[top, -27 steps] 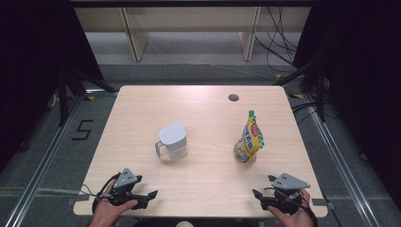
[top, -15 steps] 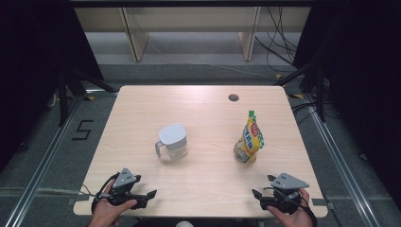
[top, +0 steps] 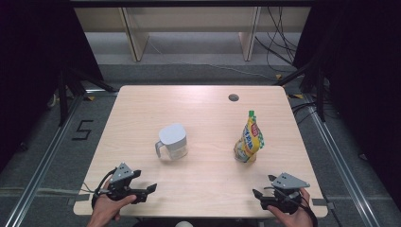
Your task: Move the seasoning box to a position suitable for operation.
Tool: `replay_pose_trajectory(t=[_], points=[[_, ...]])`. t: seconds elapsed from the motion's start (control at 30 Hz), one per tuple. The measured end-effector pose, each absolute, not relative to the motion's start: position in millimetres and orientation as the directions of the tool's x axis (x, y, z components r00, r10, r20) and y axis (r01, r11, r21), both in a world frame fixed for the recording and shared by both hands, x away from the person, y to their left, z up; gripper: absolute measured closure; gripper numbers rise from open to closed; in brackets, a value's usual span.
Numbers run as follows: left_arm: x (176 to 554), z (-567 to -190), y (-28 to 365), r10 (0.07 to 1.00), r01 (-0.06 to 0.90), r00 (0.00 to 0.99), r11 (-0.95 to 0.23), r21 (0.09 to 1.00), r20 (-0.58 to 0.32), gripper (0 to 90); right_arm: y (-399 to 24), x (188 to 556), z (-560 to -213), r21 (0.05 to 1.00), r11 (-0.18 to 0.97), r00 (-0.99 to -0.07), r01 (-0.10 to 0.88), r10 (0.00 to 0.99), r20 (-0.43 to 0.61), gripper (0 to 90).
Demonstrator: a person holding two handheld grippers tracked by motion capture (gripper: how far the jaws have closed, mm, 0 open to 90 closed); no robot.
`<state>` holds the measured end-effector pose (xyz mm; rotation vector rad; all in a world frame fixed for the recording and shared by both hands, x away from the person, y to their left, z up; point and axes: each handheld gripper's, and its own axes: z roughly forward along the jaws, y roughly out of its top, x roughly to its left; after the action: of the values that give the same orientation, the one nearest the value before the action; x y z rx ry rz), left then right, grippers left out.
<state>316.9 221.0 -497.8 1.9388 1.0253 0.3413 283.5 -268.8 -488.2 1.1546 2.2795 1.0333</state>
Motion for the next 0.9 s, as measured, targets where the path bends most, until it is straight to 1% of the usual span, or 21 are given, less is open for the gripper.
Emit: replay_pose_trajectory(t=[0.03, 0.07, 0.17, 0.2, 0.23, 0.27, 0.33, 0.43, 0.47, 0.5, 0.53, 0.57, 0.6, 0.63, 0.77, 0.8, 0.83, 0.9], points=[[320, -496, 221, 0.770, 0.513, 0.623, -0.273, 0.814, -0.135, 15.9, -269, 285, -489, 0.757, 0.401, -0.597, 0.516, 0.802, -0.018, 23.6], [323, -495, 219, 0.773, 0.514, 0.619, -0.265, 0.816, -0.138, 16.5, -270, 286, -489, 0.764, 0.412, -0.601, 0.497, 0.799, -0.041, 23.7], [334, -493, 213, 0.776, 0.509, 0.617, -0.265, 0.819, -0.132, 19.4, -269, 285, -489, 0.753, 0.409, -0.604, 0.515, 0.796, -0.020, 23.8], [338, -493, 211, 0.780, 0.512, 0.610, -0.255, 0.820, -0.139, 20.6, -269, 286, -489, 0.759, 0.418, -0.612, 0.499, 0.790, -0.032, 23.9], [342, -493, 210, 0.784, 0.518, 0.603, -0.244, 0.820, -0.147, 22.5, -268, 285, -489, 0.756, 0.416, -0.605, 0.505, 0.795, -0.033, 24.0], [346, -494, 208, 0.792, 0.523, 0.590, -0.228, 0.821, -0.156, 23.9, -269, 287, -489, 0.757, 0.430, -0.618, 0.492, 0.785, -0.044, 24.0], [349, -494, 207, 0.799, 0.518, 0.582, -0.222, 0.826, -0.150, 26.5, -269, 287, -490, 0.764, 0.424, -0.622, 0.486, 0.782, -0.038, 24.1], [362, -493, 206, 0.828, 0.503, 0.545, -0.199, 0.841, -0.129, 32.8, -269, 286, -489, 0.763, 0.423, -0.615, 0.488, 0.787, -0.043, 24.4], [364, -493, 205, 0.831, 0.502, 0.539, -0.186, 0.845, -0.137, 35.8, -269, 285, -489, 0.761, 0.415, -0.610, 0.499, 0.792, -0.032, 24.4], [367, -493, 204, 0.826, 0.495, 0.548, -0.191, 0.847, -0.134, 39.0, -269, 287, -490, 0.761, 0.430, -0.637, 0.487, 0.770, -0.028, 24.4], [369, -493, 202, 0.828, 0.495, 0.543, -0.185, 0.849, -0.136, 41.1, -269, 287, -490, 0.760, 0.429, -0.640, 0.488, 0.768, -0.023, 24.4], [371, -493, 200, 0.826, 0.483, 0.550, -0.196, 0.853, -0.121, 43.4, -269, 287, -489, 0.758, 0.438, -0.630, 0.483, 0.775, -0.047, 24.4], [373, -493, 198, 0.829, 0.478, 0.547, -0.200, 0.855, -0.112, 45.4, -268, 286, -489, 0.761, 0.426, -0.620, 0.489, 0.784, -0.040, 24.4], [375, -494, 196, 0.832, 0.475, 0.544, -0.196, 0.858, -0.111, 46.6, -268, 287, -490, 0.762, 0.436, -0.626, 0.478, 0.778, -0.052, 24.4], [382, -494, 191, 0.839, 0.474, 0.538, -0.218, 0.853, -0.084, 51.1, -267, 286, -490, 0.755, 0.433, -0.626, 0.492, 0.779, -0.038, 24.5], [383, -494, 190, 0.839, 0.474, 0.536, -0.208, 0.856, -0.092, 52.4, -267, 286, -490, 0.757, 0.430, -0.626, 0.492, 0.779, -0.035, 24.6], [384, -493, 190, 0.840, 0.472, 0.535, -0.212, 0.856, -0.087, 55.2, -267, 286, -490, 0.758, 0.429, -0.626, 0.492, 0.779, -0.034, 24.6], [386, -492, 188, 0.843, 0.463, 0.534, -0.228, 0.857, -0.064, 57.1, -266, 286, -490, 0.757, 0.433, -0.629, 0.490, 0.776, -0.036, 24.6]])
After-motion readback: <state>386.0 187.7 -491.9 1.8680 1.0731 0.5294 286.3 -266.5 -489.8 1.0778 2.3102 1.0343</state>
